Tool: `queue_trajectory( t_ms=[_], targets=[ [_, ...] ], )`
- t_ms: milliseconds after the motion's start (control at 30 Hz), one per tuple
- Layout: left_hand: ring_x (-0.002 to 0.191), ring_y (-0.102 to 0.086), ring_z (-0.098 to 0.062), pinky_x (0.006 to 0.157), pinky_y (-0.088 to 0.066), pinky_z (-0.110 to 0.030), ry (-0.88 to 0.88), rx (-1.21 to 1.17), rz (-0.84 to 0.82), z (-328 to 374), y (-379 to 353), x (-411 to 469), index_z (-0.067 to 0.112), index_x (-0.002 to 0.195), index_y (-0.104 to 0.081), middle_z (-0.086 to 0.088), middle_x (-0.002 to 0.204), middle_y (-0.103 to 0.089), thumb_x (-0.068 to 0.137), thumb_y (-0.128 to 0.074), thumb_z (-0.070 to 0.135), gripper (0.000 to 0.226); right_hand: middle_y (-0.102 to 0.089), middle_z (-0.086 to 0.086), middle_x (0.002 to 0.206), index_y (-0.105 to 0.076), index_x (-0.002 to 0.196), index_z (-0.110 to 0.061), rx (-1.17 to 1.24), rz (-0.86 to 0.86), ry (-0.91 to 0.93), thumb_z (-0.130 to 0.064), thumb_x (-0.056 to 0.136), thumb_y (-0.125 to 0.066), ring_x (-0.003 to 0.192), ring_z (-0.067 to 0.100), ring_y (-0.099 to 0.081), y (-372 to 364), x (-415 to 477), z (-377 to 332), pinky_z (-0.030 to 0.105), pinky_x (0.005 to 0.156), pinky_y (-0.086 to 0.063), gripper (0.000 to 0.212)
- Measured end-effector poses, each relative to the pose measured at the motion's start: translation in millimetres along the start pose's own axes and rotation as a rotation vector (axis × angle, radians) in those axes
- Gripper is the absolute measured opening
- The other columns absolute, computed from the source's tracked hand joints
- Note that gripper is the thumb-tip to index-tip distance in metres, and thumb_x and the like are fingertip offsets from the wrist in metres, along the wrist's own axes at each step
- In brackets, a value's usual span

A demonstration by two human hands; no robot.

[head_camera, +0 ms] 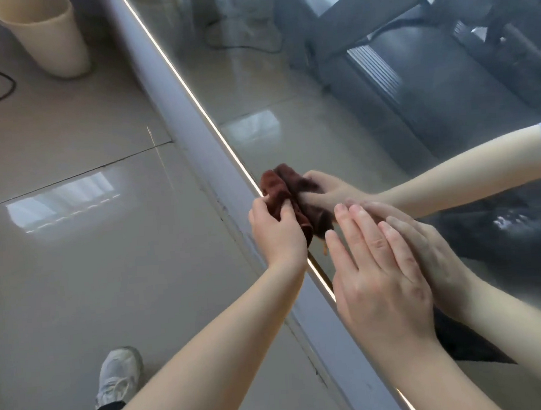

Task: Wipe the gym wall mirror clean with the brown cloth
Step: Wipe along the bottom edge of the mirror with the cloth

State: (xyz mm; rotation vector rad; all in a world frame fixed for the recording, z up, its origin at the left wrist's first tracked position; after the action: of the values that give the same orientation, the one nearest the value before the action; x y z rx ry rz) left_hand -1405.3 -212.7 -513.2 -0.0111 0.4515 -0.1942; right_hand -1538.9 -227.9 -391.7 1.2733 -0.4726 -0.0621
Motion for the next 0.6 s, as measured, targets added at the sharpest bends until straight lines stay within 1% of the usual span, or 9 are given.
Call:
queue_trajectory(
  t_ms=[67, 133, 200, 267, 300, 367, 400, 500, 600],
  targets=[
    [0.1, -0.061, -0.024, 0.097, -0.049, -0.045, -0.018, 0.0, 0.017, 14.5, 0.7, 19.5, 0.026, 0.084, -0.049, -0.013, 0.112, -0.06, 0.098, -0.054, 0.015, 0.019, -0.048, 0.017, 0.146, -0.063, 0.127, -0.005, -0.104, 0.071, 0.015, -0.01, 0.089, -0.054, 0.138, 0.026, -0.034, 1.1, 15.8, -2.2, 0.036, 0.12, -0.01, 0.04],
    [0.097, -0.059, -0.025, 0.096, -0.048, -0.04, -0.034, 0.007, 0.066, 32.9, 0.8, 48.1, 0.022, 0.085, -0.048, -0.016, 0.113, -0.059, 0.099, -0.054, 0.013, 0.017, -0.049, 0.017, 0.145, -0.065, 0.125, -0.004, -0.109, -0.052, 0.018, -0.011, 0.089, -0.054, 0.138, 0.027, -0.036, -2.8, 27.3, -4.6, 0.036, 0.119, -0.012, 0.039],
    [0.097, -0.059, -0.025, 0.093, -0.047, -0.036, 0.024, 0.0, 0.089, 41.2, 3.2, 78.0, 0.018, 0.091, -0.049, -0.016, 0.116, -0.059, 0.1, -0.053, 0.016, 0.011, -0.05, 0.019, 0.143, -0.063, 0.125, -0.004, -0.001, -0.212, 0.061, -0.022, 0.092, -0.057, 0.135, 0.031, -0.043, -28.5, 71.0, -9.5, 0.036, 0.115, -0.025, 0.039],
    [0.101, -0.061, -0.027, 0.096, -0.048, -0.039, 0.117, 0.016, 0.065, 37.8, 4.9, 102.1, 0.018, 0.094, -0.048, -0.014, 0.119, -0.06, 0.102, -0.051, 0.021, 0.009, -0.051, 0.027, 0.14, -0.054, 0.13, 0.0, 0.353, -0.347, 0.021, -0.044, 0.091, -0.063, 0.115, 0.036, -0.06, -67.0, 143.1, 6.0, 0.037, 0.096, -0.05, 0.061],
    [0.101, -0.061, -0.027, 0.096, -0.049, -0.04, 0.158, 0.037, 0.047, 35.0, 5.7, 110.0, 0.019, 0.093, -0.047, -0.012, 0.12, -0.06, 0.102, -0.051, 0.022, 0.01, -0.051, 0.031, 0.137, -0.05, 0.131, 0.003, 0.66, -0.511, -0.144, -0.04, 0.094, -0.061, 0.102, 0.033, -0.063, -103.7, 169.6, 10.4, 0.043, 0.09, -0.054, 0.058],
    [0.097, -0.06, -0.026, 0.093, -0.049, -0.04, 0.198, 0.064, 0.035, 34.3, 7.3, 116.5, 0.021, 0.088, -0.045, -0.012, 0.12, -0.059, 0.103, -0.05, 0.023, 0.016, -0.053, 0.036, 0.13, -0.047, 0.128, 0.008, 0.932, -0.774, -0.083, -0.021, 0.101, -0.054, 0.096, 0.032, -0.062, -162.2, 193.8, 0.2, 0.055, 0.097, -0.049, 0.04],
    [0.096, -0.06, -0.026, 0.091, -0.048, -0.039, 0.196, 0.07, 0.038, 35.9, 7.6, 117.7, 0.022, 0.085, -0.044, -0.012, 0.119, -0.059, 0.103, -0.05, 0.022, 0.019, -0.055, 0.037, 0.125, -0.049, 0.126, 0.009, 0.98, -0.816, -0.102, -0.021, 0.099, -0.055, 0.099, 0.035, -0.062, -182.7, 202.5, -0.1, 0.057, 0.098, -0.047, 0.041],
    [0.093, -0.057, -0.023, 0.087, -0.045, -0.034, 0.143, 0.09, 0.036, 39.2, 8.9, 111.6, 0.025, 0.081, -0.043, -0.012, 0.116, -0.06, 0.101, -0.052, 0.02, 0.023, -0.063, 0.023, 0.106, -0.057, 0.106, -0.004, 0.909, -0.787, -0.198, -0.027, 0.089, -0.064, 0.098, 0.032, -0.062, -193.3, 209.5, 13.7, 0.055, 0.099, -0.045, 0.029],
    [0.096, -0.059, -0.02, 0.09, -0.047, -0.032, 0.065, 0.076, -0.034, 45.7, 11.0, 98.6, 0.027, 0.082, -0.048, -0.011, 0.112, -0.061, 0.1, -0.056, 0.018, 0.021, -0.064, 0.015, 0.099, -0.058, 0.101, -0.01, 0.922, -0.705, -0.235, -0.019, 0.095, -0.062, 0.094, 0.018, -0.064, -136.9, 184.9, 10.3, 0.043, 0.093, -0.049, 0.012]
  ],
)
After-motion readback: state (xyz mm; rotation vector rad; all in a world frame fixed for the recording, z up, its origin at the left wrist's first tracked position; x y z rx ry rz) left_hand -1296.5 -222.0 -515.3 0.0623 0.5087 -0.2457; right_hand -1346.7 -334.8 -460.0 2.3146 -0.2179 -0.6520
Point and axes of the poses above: each hand's wrist, its own x-axis towards the middle knuckle, its own y-axis out of the back of the hand, z = x × y, the point moved 7 cm from there along x, towards the middle knuckle
